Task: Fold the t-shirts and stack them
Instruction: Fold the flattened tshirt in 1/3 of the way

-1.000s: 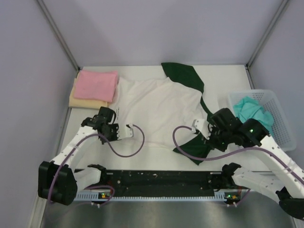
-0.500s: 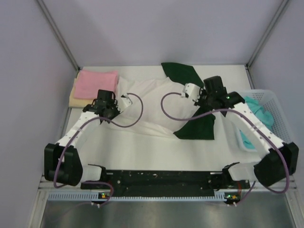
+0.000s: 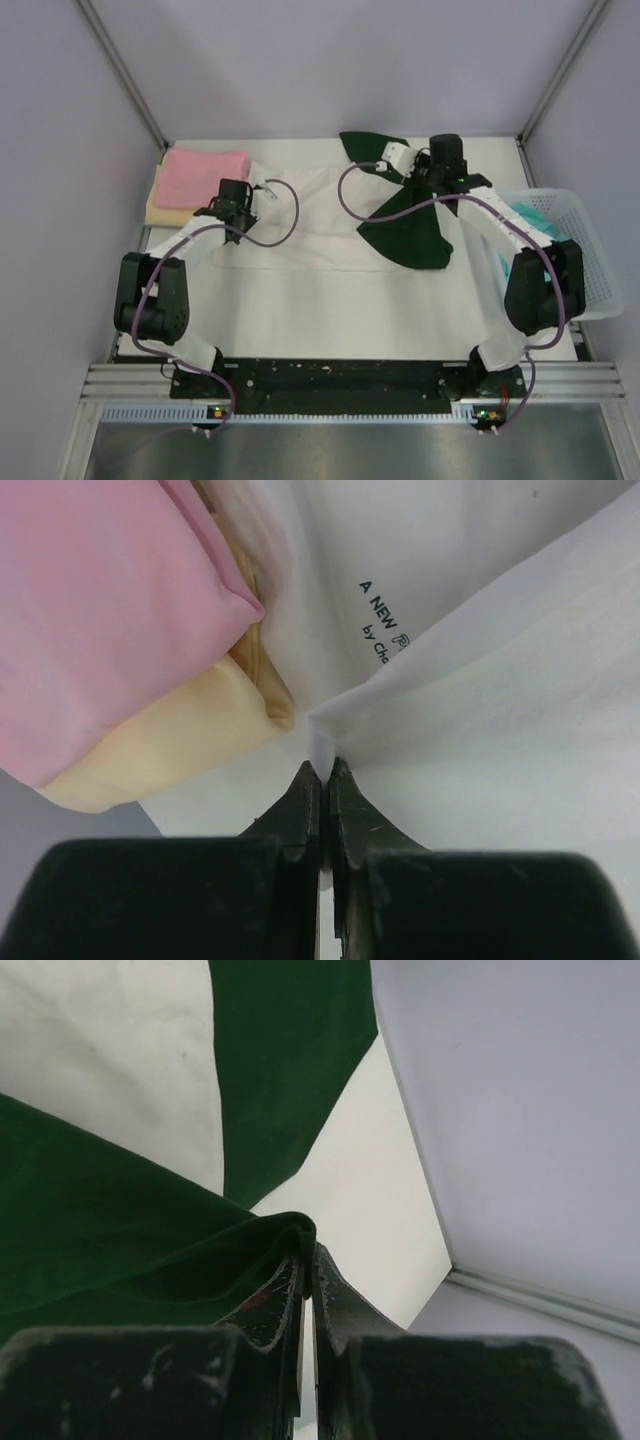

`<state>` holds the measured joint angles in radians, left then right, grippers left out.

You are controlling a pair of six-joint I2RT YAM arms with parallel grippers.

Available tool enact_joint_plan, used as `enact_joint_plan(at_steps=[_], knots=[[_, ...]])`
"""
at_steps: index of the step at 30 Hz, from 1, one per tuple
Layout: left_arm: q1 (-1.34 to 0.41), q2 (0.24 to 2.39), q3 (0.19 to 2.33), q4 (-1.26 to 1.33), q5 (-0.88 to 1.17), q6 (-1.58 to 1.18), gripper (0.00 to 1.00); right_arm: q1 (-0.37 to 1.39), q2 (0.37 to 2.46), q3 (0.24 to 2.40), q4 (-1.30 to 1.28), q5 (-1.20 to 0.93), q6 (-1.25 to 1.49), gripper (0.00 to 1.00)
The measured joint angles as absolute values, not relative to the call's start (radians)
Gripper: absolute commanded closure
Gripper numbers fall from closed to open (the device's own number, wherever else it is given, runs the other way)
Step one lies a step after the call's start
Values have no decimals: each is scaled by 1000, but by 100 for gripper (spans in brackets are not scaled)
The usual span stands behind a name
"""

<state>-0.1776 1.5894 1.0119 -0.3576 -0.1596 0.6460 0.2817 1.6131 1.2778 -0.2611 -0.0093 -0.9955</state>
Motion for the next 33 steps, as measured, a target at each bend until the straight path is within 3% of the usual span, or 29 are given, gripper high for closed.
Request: enact_joint_plan(at_steps=[12,13,16,18,23,26,29,33], knots=[[-178,1622,1012,-276,-262,612,97,278,1797,1402,-173,-53,-1063,100],[-178,1629,1012,-274,-265,612,91,278,1816,1418,-168,-53,-1061,90],[-178,1650,1012,-270,-283,618,66,278,1867,1460,-144,-44,-1017,40],[-178,1659,1013,-270,-302,628,54,279,1908,1503,-134,2,-946,30],[-178,1653,1057,-285,-330,659,51,276,1975,1676,-244,208,-596,29],[-178,1585,1079,-320,-275,684,56,272,1914,1680,-338,243,-393,30],[-178,1473,1081,-388,-158,737,60,271,1744,1528,-397,225,-187,36],[-185,1341,1021,-450,-14,851,55,272,1485,1270,-452,212,40,42]])
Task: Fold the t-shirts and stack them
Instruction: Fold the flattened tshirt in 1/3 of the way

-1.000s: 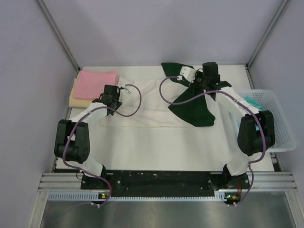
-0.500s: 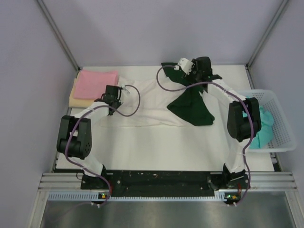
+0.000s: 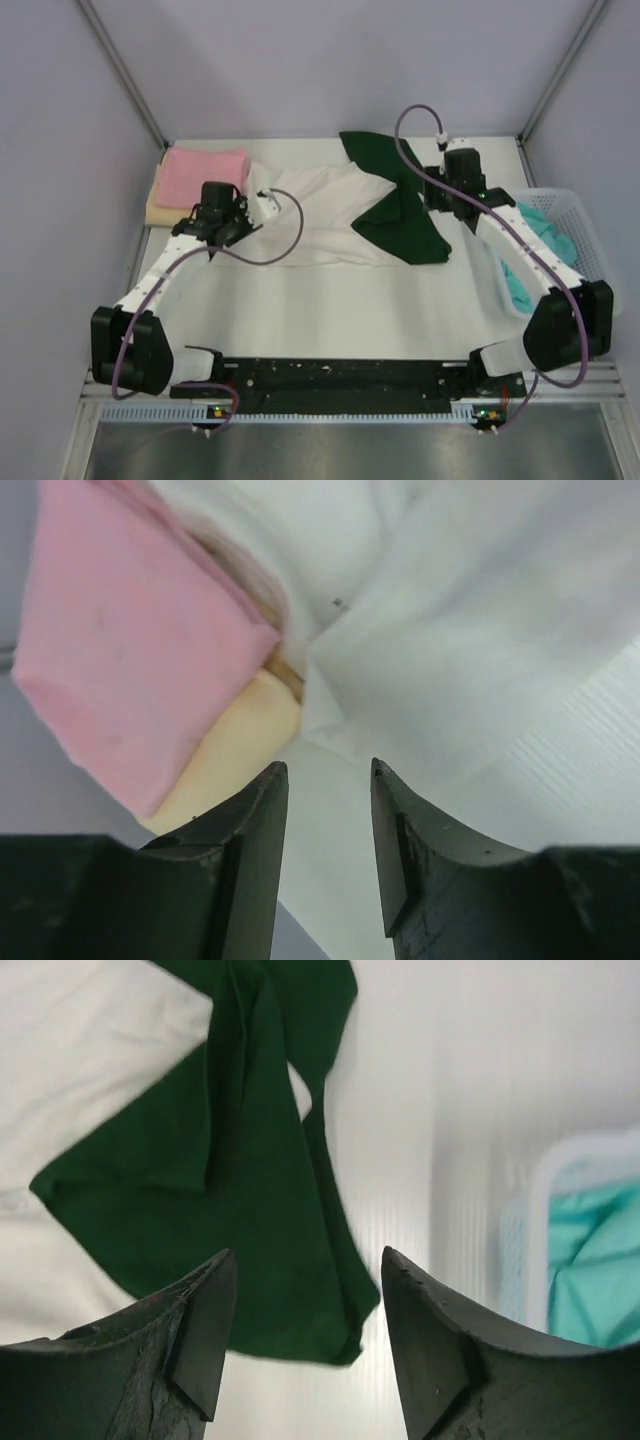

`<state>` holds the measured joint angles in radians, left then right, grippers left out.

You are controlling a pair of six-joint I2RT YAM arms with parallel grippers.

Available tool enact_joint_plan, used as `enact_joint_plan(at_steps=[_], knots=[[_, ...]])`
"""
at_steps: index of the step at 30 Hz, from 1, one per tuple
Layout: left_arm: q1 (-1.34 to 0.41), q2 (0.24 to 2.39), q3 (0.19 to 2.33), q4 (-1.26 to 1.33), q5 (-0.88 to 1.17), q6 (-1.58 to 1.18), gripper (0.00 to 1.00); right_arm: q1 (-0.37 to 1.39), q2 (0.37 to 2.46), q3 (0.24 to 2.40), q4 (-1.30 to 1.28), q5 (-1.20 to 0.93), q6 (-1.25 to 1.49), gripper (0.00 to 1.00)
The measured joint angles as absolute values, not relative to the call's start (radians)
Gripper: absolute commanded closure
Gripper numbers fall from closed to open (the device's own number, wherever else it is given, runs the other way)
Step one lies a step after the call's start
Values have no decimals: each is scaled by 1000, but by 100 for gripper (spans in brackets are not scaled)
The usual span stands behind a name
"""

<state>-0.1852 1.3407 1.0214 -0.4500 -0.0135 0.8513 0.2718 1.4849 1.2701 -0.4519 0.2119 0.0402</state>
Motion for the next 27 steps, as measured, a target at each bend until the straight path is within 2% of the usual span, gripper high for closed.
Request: enact_joint_plan(at_steps=[4,8,15,17,19,21,22,27], knots=[[-191,1304,879,-484,20,948,51,272,1357,1060,-474,221,212,39],[-191,1334,770,-469,-10,1013,47,271,1356,903,-483,246,315,37],[-191,1471,756,-313,-72,1047,48,271,1446,837,-421,279,422,36],[-191,1513,755,-279,-87,1052,58,266,1484,832,-379,278,443,46],[-192,1534,755,-231,-104,1053,81,258,1524,825,-348,271,466,73],[-192,1558,751,-192,-122,1048,100,242,1551,812,-325,254,491,96],[-192,1567,747,-177,-133,1050,100,229,1552,808,-305,238,513,100],[-193,1557,741,-187,-143,1037,100,198,1454,719,-281,213,564,100]])
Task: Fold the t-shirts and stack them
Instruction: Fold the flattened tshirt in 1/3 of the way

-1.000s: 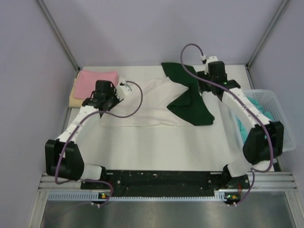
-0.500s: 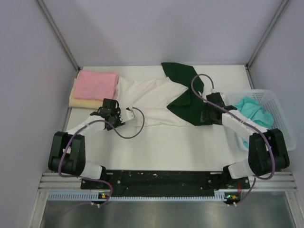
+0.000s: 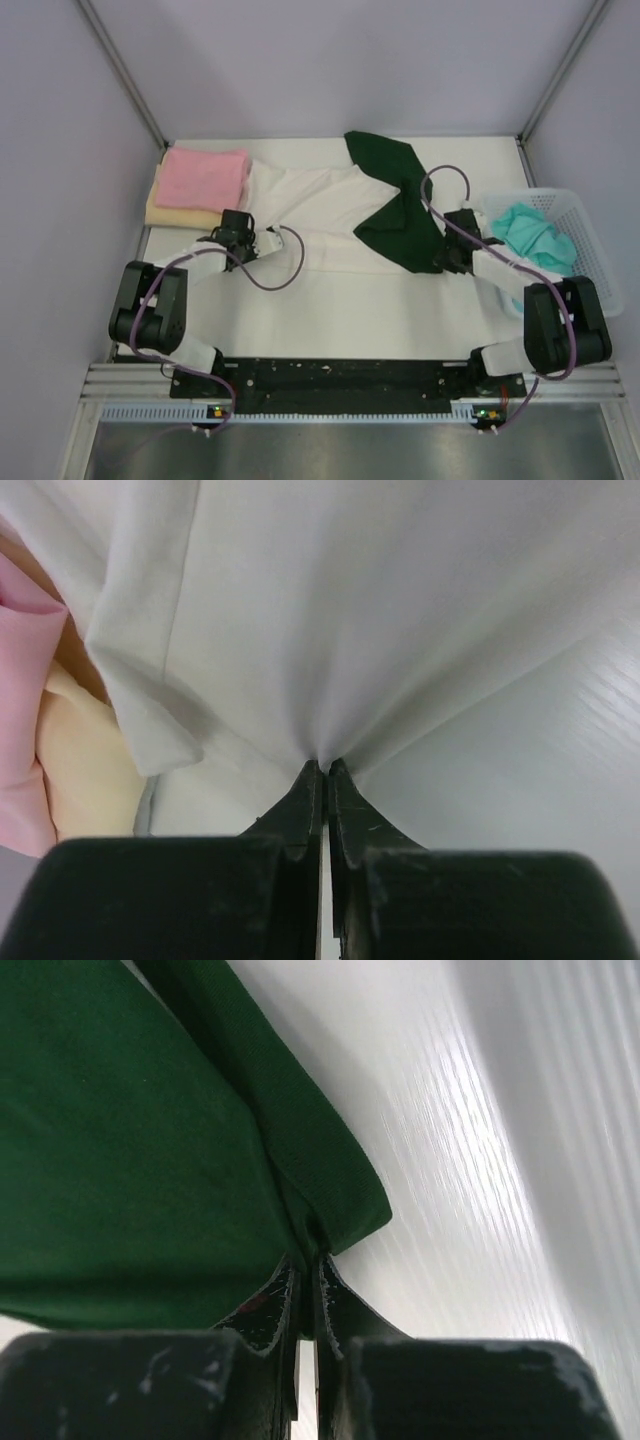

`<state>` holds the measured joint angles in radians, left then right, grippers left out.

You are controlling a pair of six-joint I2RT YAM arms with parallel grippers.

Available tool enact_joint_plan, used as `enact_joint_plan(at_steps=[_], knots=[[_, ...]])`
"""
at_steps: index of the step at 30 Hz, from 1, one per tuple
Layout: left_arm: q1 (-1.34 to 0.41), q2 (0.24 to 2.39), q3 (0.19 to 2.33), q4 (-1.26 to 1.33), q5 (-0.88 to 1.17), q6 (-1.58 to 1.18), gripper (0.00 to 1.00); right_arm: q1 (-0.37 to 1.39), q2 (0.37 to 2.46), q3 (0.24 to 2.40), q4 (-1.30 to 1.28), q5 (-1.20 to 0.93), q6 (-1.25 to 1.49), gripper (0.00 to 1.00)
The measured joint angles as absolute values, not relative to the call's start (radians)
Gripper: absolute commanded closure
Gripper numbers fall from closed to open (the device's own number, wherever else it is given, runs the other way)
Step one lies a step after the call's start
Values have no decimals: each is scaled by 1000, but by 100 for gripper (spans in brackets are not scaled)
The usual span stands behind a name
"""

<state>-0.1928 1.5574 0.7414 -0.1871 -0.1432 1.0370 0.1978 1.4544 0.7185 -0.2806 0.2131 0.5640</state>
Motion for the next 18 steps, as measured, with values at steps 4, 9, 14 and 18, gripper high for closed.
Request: enact_joint_plan(at_steps=[4,9,14,18], knots=[[-193,1452,705,-285,-126,1021,100,198,1246,632,-380,171,620,100],[-193,1316,670,-444,-75,1017,100,198,973,602,-559,162,697,100],[-193,1244,643,-588,-52,1007,100,199,884,604,-707,139,755,100],[-193,1202,642,-717,-44,969,100,247,890,617,-852,124,791,100]])
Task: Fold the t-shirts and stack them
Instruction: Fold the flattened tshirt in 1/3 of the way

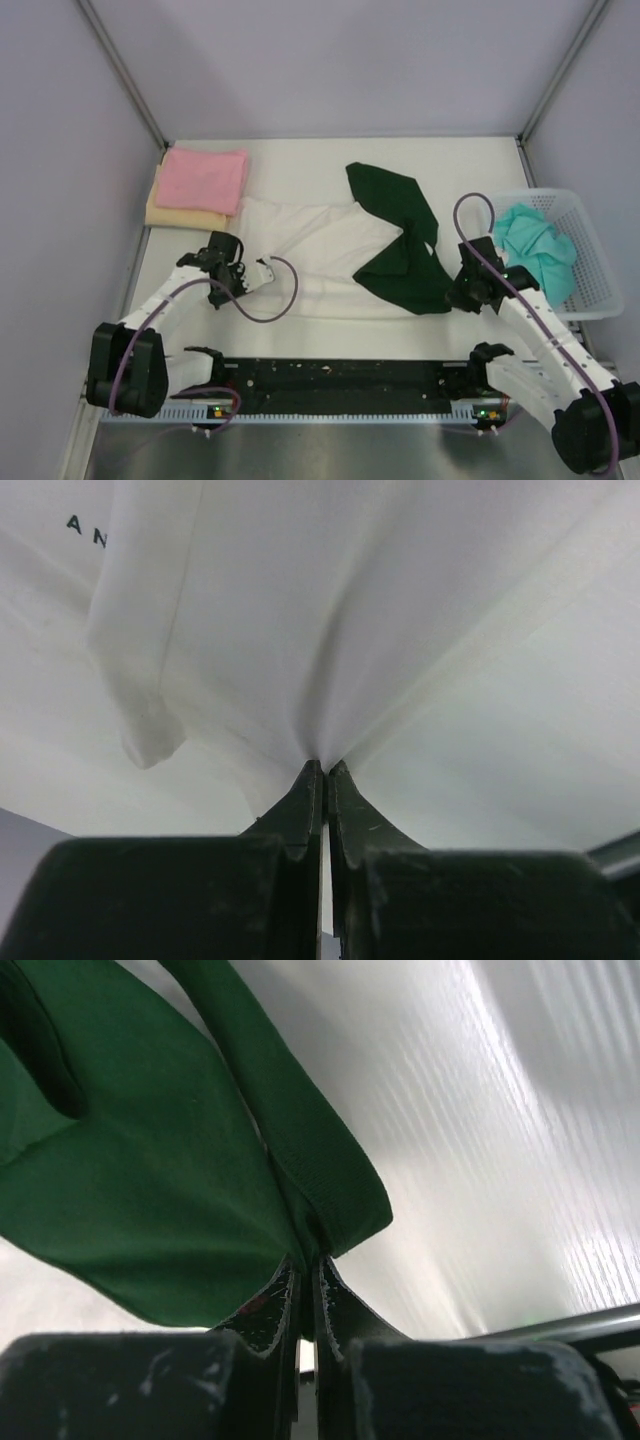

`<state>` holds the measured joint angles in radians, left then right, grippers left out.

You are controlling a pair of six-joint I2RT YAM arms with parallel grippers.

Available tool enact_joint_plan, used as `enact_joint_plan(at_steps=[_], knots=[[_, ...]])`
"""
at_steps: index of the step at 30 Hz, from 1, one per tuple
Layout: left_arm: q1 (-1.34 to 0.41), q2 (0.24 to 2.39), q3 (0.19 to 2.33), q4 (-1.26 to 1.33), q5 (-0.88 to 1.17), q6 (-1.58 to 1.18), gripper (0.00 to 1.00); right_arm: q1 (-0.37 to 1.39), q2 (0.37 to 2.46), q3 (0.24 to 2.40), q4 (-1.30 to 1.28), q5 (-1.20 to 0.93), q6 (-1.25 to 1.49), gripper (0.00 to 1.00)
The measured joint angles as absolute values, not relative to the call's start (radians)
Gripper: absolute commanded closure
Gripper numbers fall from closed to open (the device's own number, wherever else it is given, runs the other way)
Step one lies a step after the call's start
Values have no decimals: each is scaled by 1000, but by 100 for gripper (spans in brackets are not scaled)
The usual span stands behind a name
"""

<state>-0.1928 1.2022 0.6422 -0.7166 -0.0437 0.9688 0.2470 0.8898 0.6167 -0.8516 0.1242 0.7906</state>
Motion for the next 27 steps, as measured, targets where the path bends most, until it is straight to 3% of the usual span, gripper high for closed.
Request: enact_joint_plan(at_steps=[3,5,6,7,9,11,13,15,17,22,27], knots=[[-193,1180,638,-800,-34,942,100,288,872,644,-942,125,815,100],[-194,1169,622,-831,-33,929,94,294,842,654,-985,119,827,98],[-196,1167,612,-846,-34,921,84,294,822,657,-1009,115,834,91],[-198,1167,606,-859,-36,915,76,294,796,657,-1032,109,842,77],[-200,1167,601,-891,-43,903,70,295,746,659,-1087,105,856,56],[-200,1168,602,-921,-54,892,68,294,703,674,-1150,110,861,46],[-200,1172,621,-962,-62,887,62,294,678,697,-1192,112,858,45],[-200,1189,697,-1024,-58,884,58,294,672,740,-1225,114,844,47],[-203,1215,829,-1068,-24,876,56,294,680,782,-1221,113,814,58],[-342,1288,1193,-1033,120,815,58,294,725,798,-1081,35,738,100],[-687,1422,1330,-888,259,737,57,294,817,673,-865,-36,729,100]])
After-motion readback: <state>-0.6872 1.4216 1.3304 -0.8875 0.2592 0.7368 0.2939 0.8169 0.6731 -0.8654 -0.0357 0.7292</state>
